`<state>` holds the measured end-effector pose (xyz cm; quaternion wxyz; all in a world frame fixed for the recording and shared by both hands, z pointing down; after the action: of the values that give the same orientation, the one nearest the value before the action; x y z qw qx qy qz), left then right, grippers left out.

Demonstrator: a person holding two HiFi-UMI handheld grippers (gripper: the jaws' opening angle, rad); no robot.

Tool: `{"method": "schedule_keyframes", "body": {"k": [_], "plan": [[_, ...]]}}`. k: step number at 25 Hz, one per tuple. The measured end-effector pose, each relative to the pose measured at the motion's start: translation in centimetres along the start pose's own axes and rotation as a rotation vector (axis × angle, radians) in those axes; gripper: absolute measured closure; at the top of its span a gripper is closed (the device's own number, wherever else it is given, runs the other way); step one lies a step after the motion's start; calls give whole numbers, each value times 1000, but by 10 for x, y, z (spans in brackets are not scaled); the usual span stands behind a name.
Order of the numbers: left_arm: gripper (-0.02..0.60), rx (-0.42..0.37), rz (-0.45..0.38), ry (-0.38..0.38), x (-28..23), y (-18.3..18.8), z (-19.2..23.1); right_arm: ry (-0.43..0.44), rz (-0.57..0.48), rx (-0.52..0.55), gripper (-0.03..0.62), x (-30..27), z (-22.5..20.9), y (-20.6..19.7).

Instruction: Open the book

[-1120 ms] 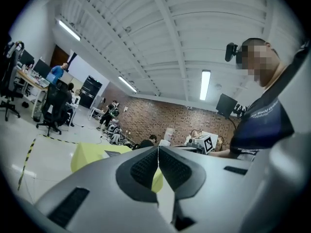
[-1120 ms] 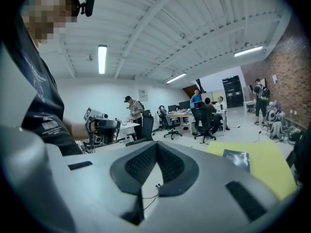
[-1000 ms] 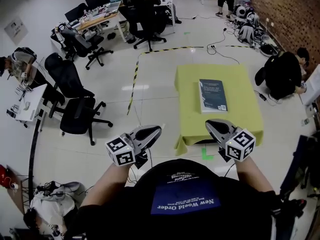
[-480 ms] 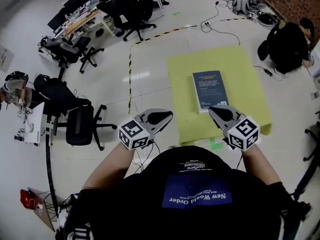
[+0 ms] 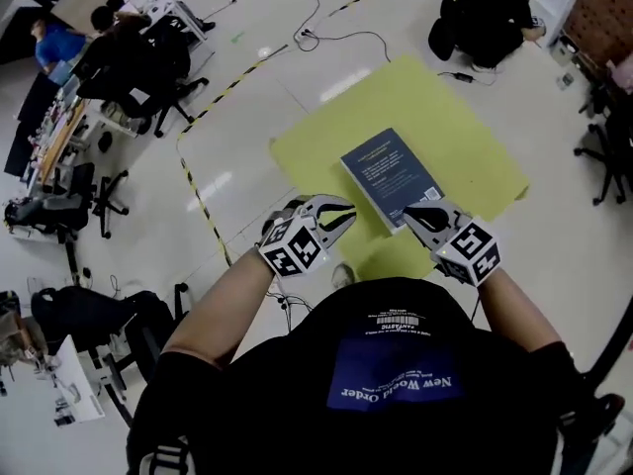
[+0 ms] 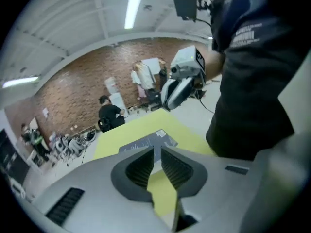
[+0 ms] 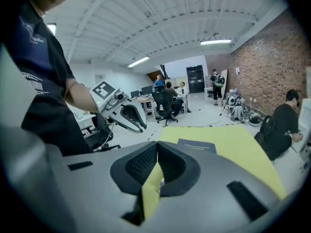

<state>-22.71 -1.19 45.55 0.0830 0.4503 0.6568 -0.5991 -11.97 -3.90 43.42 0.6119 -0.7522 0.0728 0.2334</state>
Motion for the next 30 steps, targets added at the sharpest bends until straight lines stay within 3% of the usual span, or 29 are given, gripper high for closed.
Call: {"method": "schedule_keyframes", "body": {"k": [2,3,5,10,13,18,23,27,30], "plan": [[522,-145,59,-74,-15,-19,17,-51,46,-6,590,-25,1,-5],[500,-220,91,-102,-24,-28,25,-70,76,-6,475,-36,1,-10],[439,-382,163,-140,-48,-43,36,-111,147,9,437,-57,-2,-26],[346,-809,369,-174,-116,-78,54,-200,299,107,344,-92,-29,-80],[301,-973,439,-193,-148,-99,61,-223,392,194,254,-113,-41,-113],[299,-1115,473,-256,-179,-120,53,-229,507,341,235,-138,-39,-149],[296,-1120,446,-359,-182,-122,54,-246,540,364,247,-139,-40,-150],[329,-1100,454,-431,-176,-119,53,-186,528,282,343,-135,-32,-146],[384,-1088,460,-464,-168,-115,54,-161,502,251,499,-128,-26,-137]]}}
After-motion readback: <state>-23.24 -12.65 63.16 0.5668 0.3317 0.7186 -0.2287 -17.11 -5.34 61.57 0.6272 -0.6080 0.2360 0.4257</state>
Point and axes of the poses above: the fingertips, and each gripper's own axes: x backward along the fingers, z to its left, y out of its top, the point moved 2 cm from there along x, backward along the fingers, and after that the axes turned 1 degree about -x, right-handed, at the moved point
